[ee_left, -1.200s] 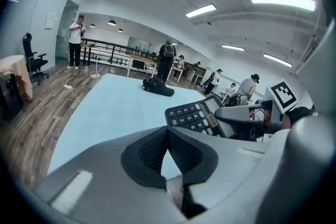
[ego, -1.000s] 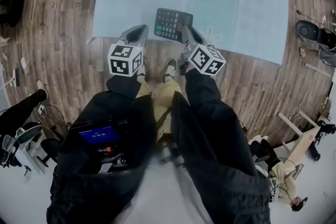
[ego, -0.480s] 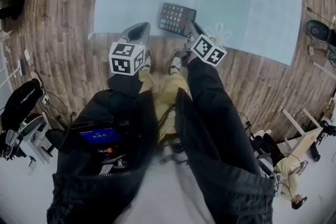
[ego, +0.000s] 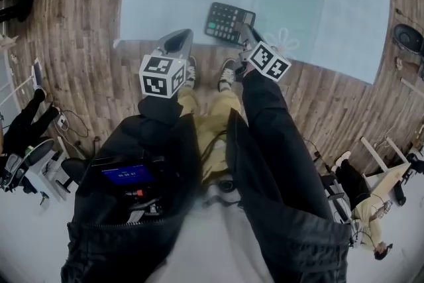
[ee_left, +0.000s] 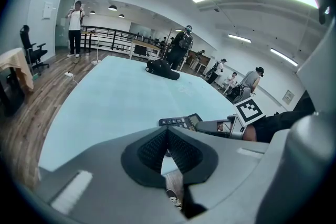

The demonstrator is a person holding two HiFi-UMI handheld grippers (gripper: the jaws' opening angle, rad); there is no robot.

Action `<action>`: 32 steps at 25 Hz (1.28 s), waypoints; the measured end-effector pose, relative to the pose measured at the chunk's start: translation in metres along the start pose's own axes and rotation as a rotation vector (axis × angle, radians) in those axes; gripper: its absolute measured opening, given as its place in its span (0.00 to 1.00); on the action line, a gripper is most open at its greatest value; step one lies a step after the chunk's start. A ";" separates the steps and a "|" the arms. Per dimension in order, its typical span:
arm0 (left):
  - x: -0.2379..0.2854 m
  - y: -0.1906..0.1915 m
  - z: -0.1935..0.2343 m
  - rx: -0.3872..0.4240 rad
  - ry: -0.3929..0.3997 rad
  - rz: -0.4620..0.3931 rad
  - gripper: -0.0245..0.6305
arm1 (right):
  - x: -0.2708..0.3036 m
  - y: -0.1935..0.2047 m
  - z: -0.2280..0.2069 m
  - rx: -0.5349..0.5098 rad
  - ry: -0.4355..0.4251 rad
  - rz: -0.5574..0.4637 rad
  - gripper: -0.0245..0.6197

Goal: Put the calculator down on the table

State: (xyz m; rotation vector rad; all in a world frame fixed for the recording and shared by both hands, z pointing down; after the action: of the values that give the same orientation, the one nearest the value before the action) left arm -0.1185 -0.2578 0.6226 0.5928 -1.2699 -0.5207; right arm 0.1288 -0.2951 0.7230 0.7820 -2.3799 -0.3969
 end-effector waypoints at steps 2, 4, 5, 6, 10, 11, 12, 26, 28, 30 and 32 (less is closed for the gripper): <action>-0.001 0.001 -0.001 0.001 0.000 0.003 0.03 | 0.001 0.001 -0.004 0.005 0.001 0.009 0.14; -0.001 0.002 -0.002 0.001 -0.002 0.006 0.03 | 0.001 0.001 -0.006 0.008 -0.005 0.015 0.14; -0.002 0.003 -0.002 0.001 -0.002 0.006 0.03 | 0.002 0.001 -0.007 0.007 -0.010 0.017 0.14; -0.002 0.004 -0.001 0.001 -0.002 0.006 0.03 | 0.003 0.001 -0.008 0.005 -0.015 0.018 0.14; -0.001 0.002 0.001 0.001 -0.002 -0.003 0.03 | 0.006 0.000 -0.012 -0.016 -0.027 0.034 0.22; -0.001 0.001 0.000 0.002 -0.002 -0.009 0.03 | 0.004 -0.001 -0.012 -0.022 -0.030 0.033 0.23; -0.001 -0.001 0.000 0.003 -0.001 -0.015 0.03 | 0.002 -0.003 -0.012 -0.030 -0.030 0.027 0.23; -0.054 -0.070 -0.031 0.039 0.053 -0.249 0.03 | -0.097 -0.067 0.096 -0.350 -0.121 -0.226 0.11; -0.073 -0.089 -0.040 0.053 0.070 -0.314 0.03 | -0.114 -0.076 0.125 -0.426 -0.143 -0.272 0.08; -0.088 -0.106 -0.048 0.065 0.084 -0.374 0.03 | -0.129 -0.085 0.151 -0.504 -0.170 -0.302 0.04; -0.101 -0.124 -0.054 0.077 0.096 -0.427 0.03 | -0.141 -0.095 0.176 -0.578 -0.196 -0.321 0.04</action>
State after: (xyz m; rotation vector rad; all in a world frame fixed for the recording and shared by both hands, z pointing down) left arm -0.0927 -0.2763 0.4569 0.9525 -1.0773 -0.7880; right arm 0.1525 -0.2661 0.4817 0.8665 -2.1273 -1.2754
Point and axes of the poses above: the fingertips, and each gripper's own axes: x forward along the fingers, z to its left, y out of its underside, the point moved 9 cm from there along -x, backward along the fingers, and after that the axes turned 14 degrees about -y, right-handed, at the moved point
